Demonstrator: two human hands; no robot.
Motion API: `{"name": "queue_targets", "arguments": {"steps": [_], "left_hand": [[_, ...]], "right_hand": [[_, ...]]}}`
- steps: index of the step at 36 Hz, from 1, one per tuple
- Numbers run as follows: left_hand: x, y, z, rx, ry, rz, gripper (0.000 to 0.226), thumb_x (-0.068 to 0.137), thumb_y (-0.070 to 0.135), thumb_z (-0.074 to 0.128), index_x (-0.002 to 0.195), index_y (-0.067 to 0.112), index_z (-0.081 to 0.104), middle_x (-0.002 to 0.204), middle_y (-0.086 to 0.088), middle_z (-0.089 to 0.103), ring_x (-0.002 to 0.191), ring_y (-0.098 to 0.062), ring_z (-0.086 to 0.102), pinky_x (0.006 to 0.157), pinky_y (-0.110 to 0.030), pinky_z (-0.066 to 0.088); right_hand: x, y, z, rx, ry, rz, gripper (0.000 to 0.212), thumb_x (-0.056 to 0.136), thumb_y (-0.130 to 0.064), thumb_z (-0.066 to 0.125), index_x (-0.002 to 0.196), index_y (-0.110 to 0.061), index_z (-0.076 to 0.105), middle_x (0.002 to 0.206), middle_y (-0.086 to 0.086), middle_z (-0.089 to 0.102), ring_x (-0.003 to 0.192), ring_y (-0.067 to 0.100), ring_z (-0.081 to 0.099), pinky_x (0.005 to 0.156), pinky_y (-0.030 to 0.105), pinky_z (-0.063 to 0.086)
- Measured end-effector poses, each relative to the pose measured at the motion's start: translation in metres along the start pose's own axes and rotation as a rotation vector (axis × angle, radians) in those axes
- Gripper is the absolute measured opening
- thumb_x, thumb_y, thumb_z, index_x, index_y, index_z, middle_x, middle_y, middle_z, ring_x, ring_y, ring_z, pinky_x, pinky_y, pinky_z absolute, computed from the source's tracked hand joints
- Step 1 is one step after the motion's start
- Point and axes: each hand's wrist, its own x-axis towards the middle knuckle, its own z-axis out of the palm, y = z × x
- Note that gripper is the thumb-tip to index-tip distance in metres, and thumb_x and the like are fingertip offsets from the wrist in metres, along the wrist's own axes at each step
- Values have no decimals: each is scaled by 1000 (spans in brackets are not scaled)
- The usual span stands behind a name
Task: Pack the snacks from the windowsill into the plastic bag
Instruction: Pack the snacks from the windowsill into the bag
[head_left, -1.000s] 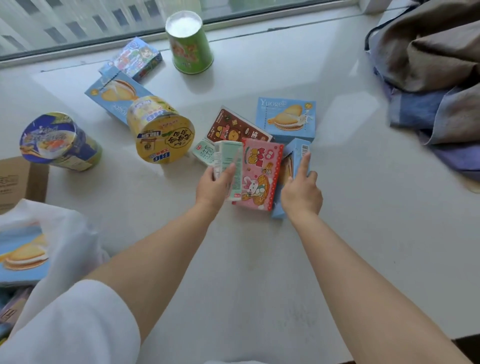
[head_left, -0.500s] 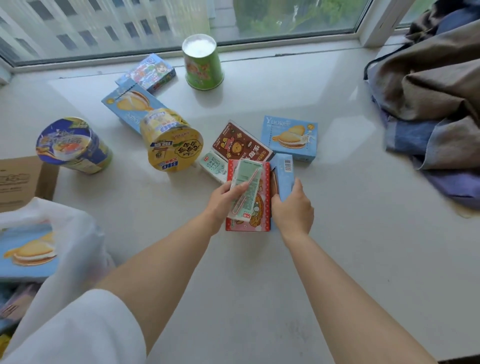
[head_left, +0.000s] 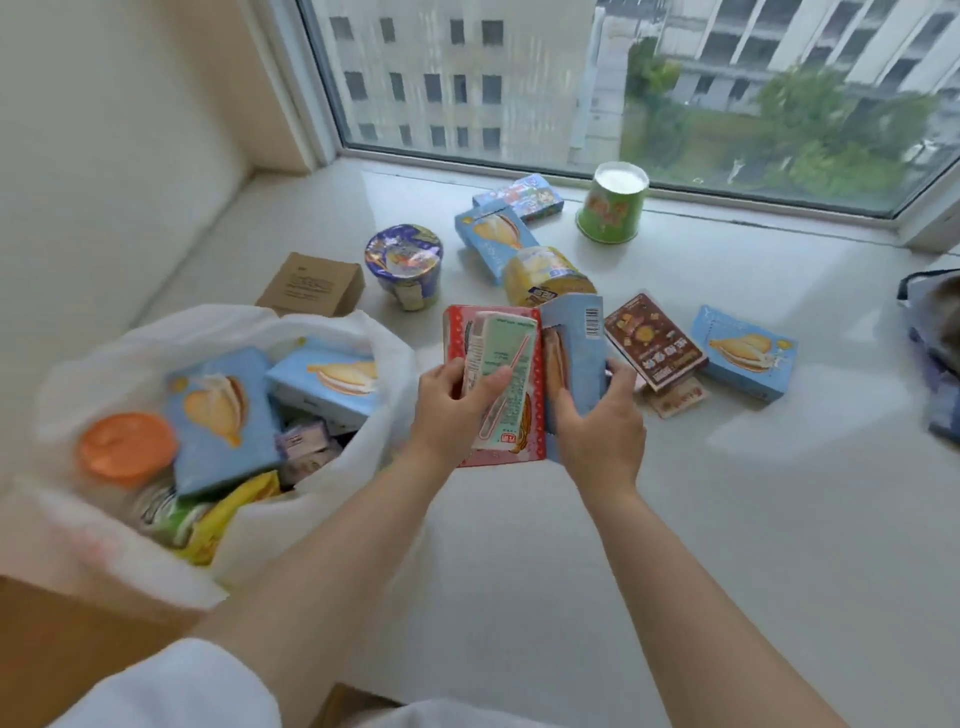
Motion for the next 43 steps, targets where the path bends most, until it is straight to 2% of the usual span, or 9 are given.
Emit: {"name": "queue_targets", "arguments": {"steps": [5,13,17,22,27,31,34,38,43], "left_hand": [[-32,16,-82,-88,156,107,25,72,42,73,92,27,70,106,-14,69,92,-27,70,79,-45,58],[-38,9,-221,167,454,198,29,72,52,71,95,36,63,130,-8,42,113,-22,53,96,-39,49],[-21,-20,-278,370,266,-52,51,61,80,64,90,38,66,126,-10,52,107,-28,60,92,-49,51],[-13,-37,-287,711,125,-197,35,81,55,64,98,25,60,138,-8,33,125,-27,37,103,-34,33],[23,-35,-293,815,138,-168,63,80,67,53,115,15,60,148,-7,23,130,-28,37,104,-38,40],[36,-41,-290,950,133,-99,70,90,63,39,145,24,21,154,-4,5,136,-34,28,105,-46,40],[29,-52,-296,964,108,-19,63,98,51,26,152,22,13,159,-5,2,146,-28,7,116,-42,17],[15,-37,-296,794,190,200,59,97,52,19,149,25,29,155,-2,28,146,-21,13,117,-38,9],[10,-5,-272,1265,-220,389,81,74,81,25,145,43,27,155,4,24,143,-19,13,115,-40,9]], "right_hand": [[-30,-62,37,191,-65,-114,53,86,-17,63,134,-15,41,104,-6,53,87,11,49,75,25,41],[-55,-138,117,414,-159,-74,33,88,-14,59,120,-14,50,85,-11,56,71,-5,52,50,1,38],[-70,-148,154,378,-239,31,32,89,-19,56,120,-16,47,84,-12,53,73,-1,54,50,8,41],[-88,-129,178,53,-228,-10,40,91,-36,54,126,-20,42,92,-4,57,84,24,58,66,31,42],[-95,-119,191,-214,-139,-140,47,90,-26,54,134,-19,38,113,7,61,95,35,59,68,35,40],[-109,-126,212,-204,-203,-151,56,89,-27,57,140,-24,32,125,4,57,106,31,57,76,36,44],[-127,-114,231,-233,-395,-203,72,91,-29,56,149,-25,14,149,3,31,133,26,36,98,37,40],[-147,-90,241,-428,-556,-234,86,95,-35,48,149,-22,-18,158,-1,-15,147,20,-6,119,34,13],[-143,-75,229,-463,-412,-305,58,94,-34,39,148,-26,20,148,3,35,134,25,37,106,35,36]]}}
